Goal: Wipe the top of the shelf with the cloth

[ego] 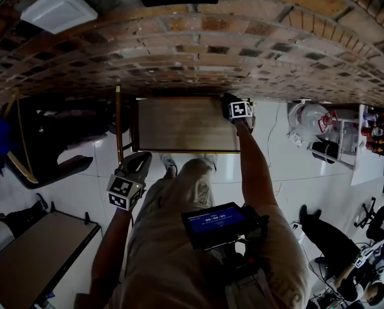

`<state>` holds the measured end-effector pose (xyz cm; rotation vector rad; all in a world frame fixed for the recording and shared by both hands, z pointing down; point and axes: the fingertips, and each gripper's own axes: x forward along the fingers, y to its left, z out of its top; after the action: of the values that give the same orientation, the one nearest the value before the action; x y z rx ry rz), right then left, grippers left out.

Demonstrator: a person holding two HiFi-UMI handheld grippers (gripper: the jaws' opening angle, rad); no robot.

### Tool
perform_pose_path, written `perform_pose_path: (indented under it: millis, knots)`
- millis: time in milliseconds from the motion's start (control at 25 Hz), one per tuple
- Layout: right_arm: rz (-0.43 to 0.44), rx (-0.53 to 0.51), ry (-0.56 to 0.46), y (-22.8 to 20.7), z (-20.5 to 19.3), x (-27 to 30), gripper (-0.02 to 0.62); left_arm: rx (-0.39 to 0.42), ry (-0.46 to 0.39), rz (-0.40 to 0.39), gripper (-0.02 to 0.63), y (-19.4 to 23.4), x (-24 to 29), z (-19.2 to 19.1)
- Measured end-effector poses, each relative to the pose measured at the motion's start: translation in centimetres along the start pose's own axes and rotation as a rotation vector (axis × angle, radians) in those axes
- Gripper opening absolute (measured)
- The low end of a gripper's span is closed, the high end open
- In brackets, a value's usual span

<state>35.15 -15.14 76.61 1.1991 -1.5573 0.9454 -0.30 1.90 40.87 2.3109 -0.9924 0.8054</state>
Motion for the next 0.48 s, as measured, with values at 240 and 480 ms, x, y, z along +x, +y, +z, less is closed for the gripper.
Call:
perform_pose_path:
  millis: [240,480]
  knots:
    - [-0.061,0.060,0.040,-2.9,-1.1,-0.8,0.074,-0.008,-0.003,0.006,0.003,-0.1,0.3,0.2]
    - [-0.060,0.143,0.004,1.1,-0.9,-2.9,0.074,-0.021,-0.007,-0.007,0.003,0.4,-0.4,0.0]
